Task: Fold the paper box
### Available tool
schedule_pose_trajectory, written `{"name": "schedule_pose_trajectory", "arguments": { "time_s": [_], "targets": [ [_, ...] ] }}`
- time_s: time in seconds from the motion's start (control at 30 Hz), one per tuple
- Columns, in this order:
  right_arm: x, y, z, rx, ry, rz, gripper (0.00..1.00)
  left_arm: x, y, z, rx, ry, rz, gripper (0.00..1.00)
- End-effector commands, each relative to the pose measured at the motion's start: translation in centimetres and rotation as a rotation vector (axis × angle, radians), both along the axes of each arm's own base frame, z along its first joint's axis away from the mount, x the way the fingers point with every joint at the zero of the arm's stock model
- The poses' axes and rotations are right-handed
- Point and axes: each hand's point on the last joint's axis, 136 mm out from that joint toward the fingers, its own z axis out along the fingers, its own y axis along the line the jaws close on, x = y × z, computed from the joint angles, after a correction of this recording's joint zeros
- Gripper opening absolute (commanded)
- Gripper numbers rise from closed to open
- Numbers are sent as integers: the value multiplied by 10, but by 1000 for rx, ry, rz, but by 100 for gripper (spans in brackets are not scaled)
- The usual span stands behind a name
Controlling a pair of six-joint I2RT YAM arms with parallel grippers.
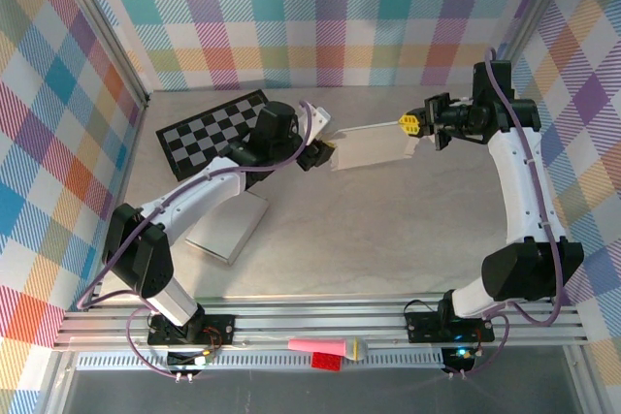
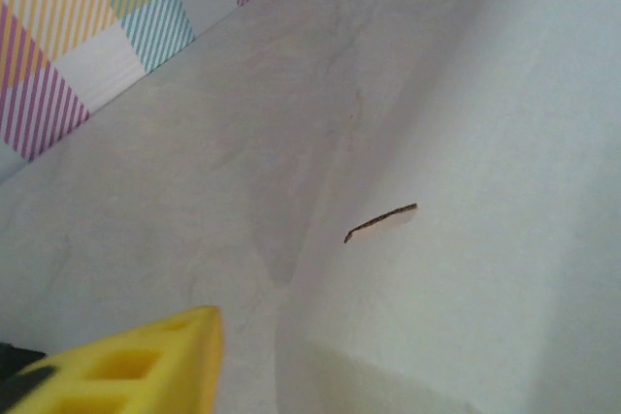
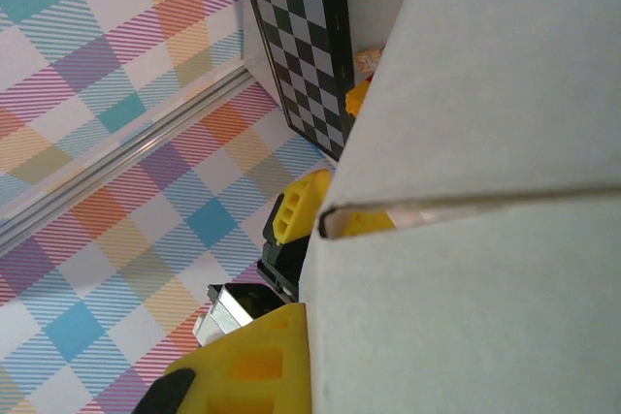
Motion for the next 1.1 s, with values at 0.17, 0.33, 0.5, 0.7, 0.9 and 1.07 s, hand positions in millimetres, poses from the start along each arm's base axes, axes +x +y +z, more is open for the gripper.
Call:
{"name": "schedule_pose_trajectory", "arguments": {
  "time_s": [0.17, 0.33, 0.5, 0.7, 0.9, 1.07],
  "targets": [
    [15, -6, 12, 9, -62, -12, 0, -6, -8, 24, -88, 30, -27, 7],
    [35, -19, 40, -69, -252, -66, 27, -13, -2, 27, -110, 145, 61, 0],
    [27, -33, 61, -161, -352, -179, 50, -29, 5, 16, -50, 240, 215, 0],
    [18, -15, 44, -187, -339, -240, 57, -49, 3, 5, -20, 308, 307, 0],
    [20, 17, 18, -186, -278, -242, 58, -57, 1, 4, -5, 301, 296, 0],
    [25, 36, 4, -234, -175, -127, 57, -59, 5, 5, 24, 276, 278, 0]
  ]
}}
